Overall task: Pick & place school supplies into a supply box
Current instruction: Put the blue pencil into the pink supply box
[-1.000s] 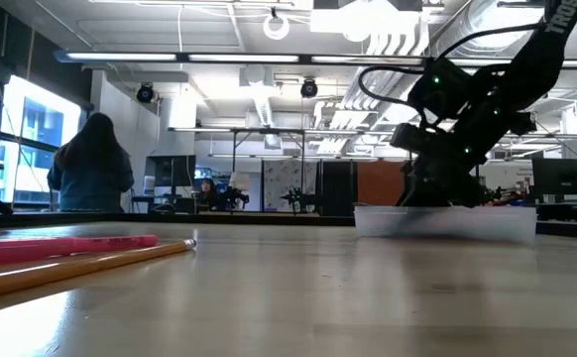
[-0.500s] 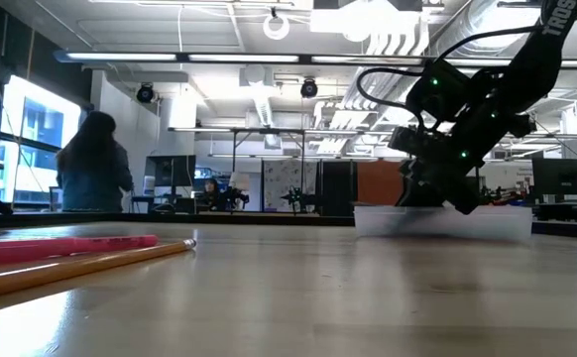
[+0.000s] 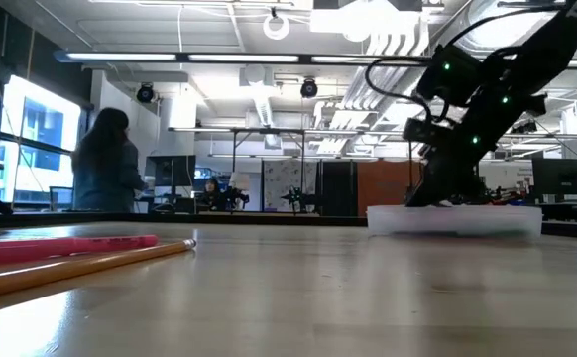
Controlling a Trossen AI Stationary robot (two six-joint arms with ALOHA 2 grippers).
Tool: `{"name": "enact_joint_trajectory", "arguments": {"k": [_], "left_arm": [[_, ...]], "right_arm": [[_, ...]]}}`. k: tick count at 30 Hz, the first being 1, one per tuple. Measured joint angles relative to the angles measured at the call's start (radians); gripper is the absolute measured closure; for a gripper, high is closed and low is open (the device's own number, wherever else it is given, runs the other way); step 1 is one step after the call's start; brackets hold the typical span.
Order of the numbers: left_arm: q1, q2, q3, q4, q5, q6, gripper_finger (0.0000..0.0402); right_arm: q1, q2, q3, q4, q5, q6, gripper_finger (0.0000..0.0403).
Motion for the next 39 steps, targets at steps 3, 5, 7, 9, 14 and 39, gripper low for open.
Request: {"name": "enact_joint_trajectory", "arguments": {"k": [3, 5, 7, 9, 14, 39], "left_arm": [[0.0, 0.0, 0.0, 0.0, 0.0, 0.0, 0.0289], [0.0, 0.0, 0.0, 0.0, 0.0, 0.0, 0.0289], [0.0, 0.0, 0.0, 0.0, 0.0, 0.0, 0.0289], [0.0, 0.0, 0.0, 0.0, 0.001, 0.0, 0.0289], [0.0, 0.0, 0.0, 0.0, 0.001, 0.0, 0.0289], [0.0, -0.015, -0.097, 0.002, 0.111, -0.018, 0.0289]], "right_arm": [[0.0, -0.052, 0.0, -0.058, 0.021, 0.021, 0.0391], [-0.003, -0.075, 0.0, -0.111, 0.035, 0.04, 0.0395], [-0.003, -0.086, 0.0, -0.169, 0.035, 0.068, 0.0398], [-0.003, -0.09, 0.0, -0.218, 0.035, 0.094, 0.0397], [-0.003, -0.09, 0.0, -0.274, 0.036, 0.125, 0.0385], [-0.003, -0.09, 0.001, -0.269, 0.056, 0.121, 0.0381]]}}
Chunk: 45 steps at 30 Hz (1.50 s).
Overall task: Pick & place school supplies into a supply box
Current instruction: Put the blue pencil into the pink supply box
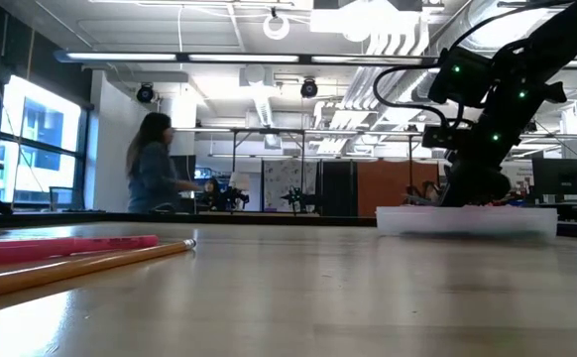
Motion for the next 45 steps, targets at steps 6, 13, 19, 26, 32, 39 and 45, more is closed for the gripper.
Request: {"name": "enact_joint_trajectory", "arguments": {"k": [6, 13, 19, 26, 32, 39, 45], "left_arm": [[0.0, -0.088, -0.312, -0.004, -0.016, -0.186, 0.0289], [0.0, -0.189, -0.724, 0.012, -0.044, -0.532, 0.0289], [0.0, -0.211, -0.881, 0.067, -0.031, -0.665, 0.0289], [0.0, -0.211, -0.898, 0.089, -0.037, -0.68, 0.0289], [0.0, -0.211, -0.898, 0.076, -0.039, -0.678, 0.0289], [0.0, -0.211, -0.898, 0.076, -0.04, -0.678, 0.0289], [0.0, -0.211, -0.898, 0.076, -0.04, -0.677, 0.0289]], "right_arm": [[0.0, 0.0, 0.001, -0.022, -0.008, -0.04, 0.0381], [0.0, 0.0, 0.001, -0.014, 0.015, -0.118, 0.0381], [0.0, 0.0, 0.002, 0.081, 0.071, -0.337, 0.0381], [0.001, 0.0, 0.002, 0.107, 0.054, -0.364, 0.0386], [0.001, 0.0, 0.002, 0.07, 0.074, -0.209, 0.0387], [0.001, 0.0, 0.002, -0.004, 0.042, -0.042, 0.0387], [0.0, 0.0, 0.001, -0.12, 0.066, -0.039, 0.0374]]}}
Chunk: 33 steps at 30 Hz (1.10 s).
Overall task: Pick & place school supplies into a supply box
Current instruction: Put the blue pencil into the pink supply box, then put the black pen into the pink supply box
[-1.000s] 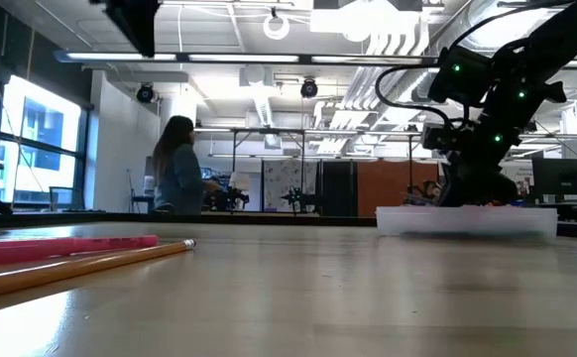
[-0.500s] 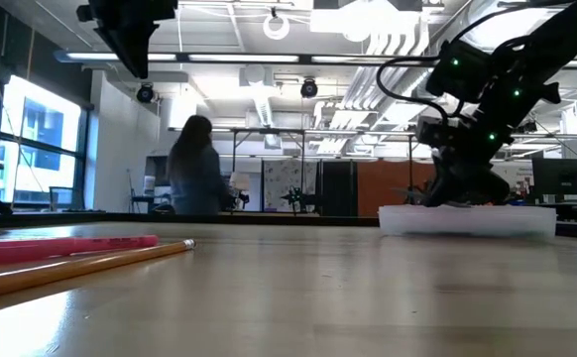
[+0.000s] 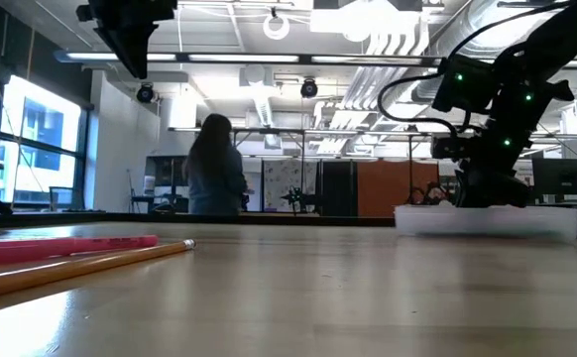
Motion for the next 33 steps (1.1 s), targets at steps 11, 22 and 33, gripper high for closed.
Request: {"name": "enact_joint_trajectory", "arguments": {"k": [11, 22, 33], "left_arm": [[0.0, 0.0, 0.0, -0.004, 0.015, 0.019, 0.0289], [-0.192, -0.094, -0.07, -0.013, 0.002, -0.225, 0.0289], [-0.473, -0.113, -0.426, 0.26, -0.059, -0.746, 0.0289]], "right_arm": [[0.0, 0.0, 0.0, 0.054, 0.051, 0.006, 0.027], [0.001, 0.0, 0.247, -0.014, -0.07, -0.009, 0.0249], [0.018, -0.001, 0.255, 0.604, -0.78, -0.038, 0.0261]]}}
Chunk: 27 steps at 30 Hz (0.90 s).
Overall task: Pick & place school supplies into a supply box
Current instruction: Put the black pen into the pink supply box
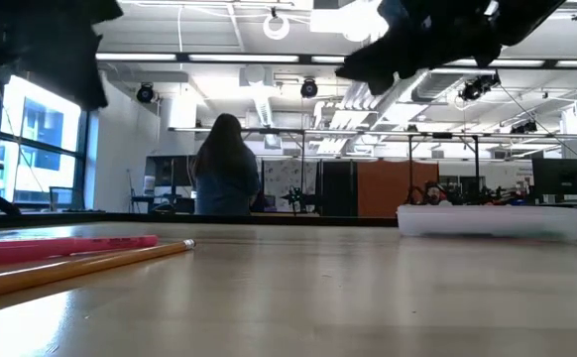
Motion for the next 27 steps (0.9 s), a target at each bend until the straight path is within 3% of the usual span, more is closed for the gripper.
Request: {"name": "enact_joint_trajectory", "arguments": {"k": [13, 16, 20, 22, 27], "left_arm": [[-0.023, 0.007, -0.014, 0.002, 0.794, -0.194, 0.0289], [-0.055, 0.026, -0.016, -0.003, 0.806, -0.258, 0.0289], [-0.117, 0.059, -0.037, 0.02, 0.642, -0.362, 0.0289], [-0.14, 0.079, -0.057, 0.053, 0.622, -0.422, 0.0289], [-0.196, 0.123, -0.086, 0.114, 0.804, -0.589, 0.0289]], "right_arm": [[0.046, 0.001, -0.015, -0.055, 0.135, -0.007, 0.0265], [0.05, 0.001, -0.015, -0.072, 0.152, -0.008, 0.0265], [0.05, 0.001, -0.015, -0.093, 0.153, -0.007, 0.0265], [0.05, 0.001, -0.015, -0.109, 0.154, -0.008, 0.0265], [0.05, 0.001, -0.015, -0.133, 0.154, -0.008, 0.0265]]}}
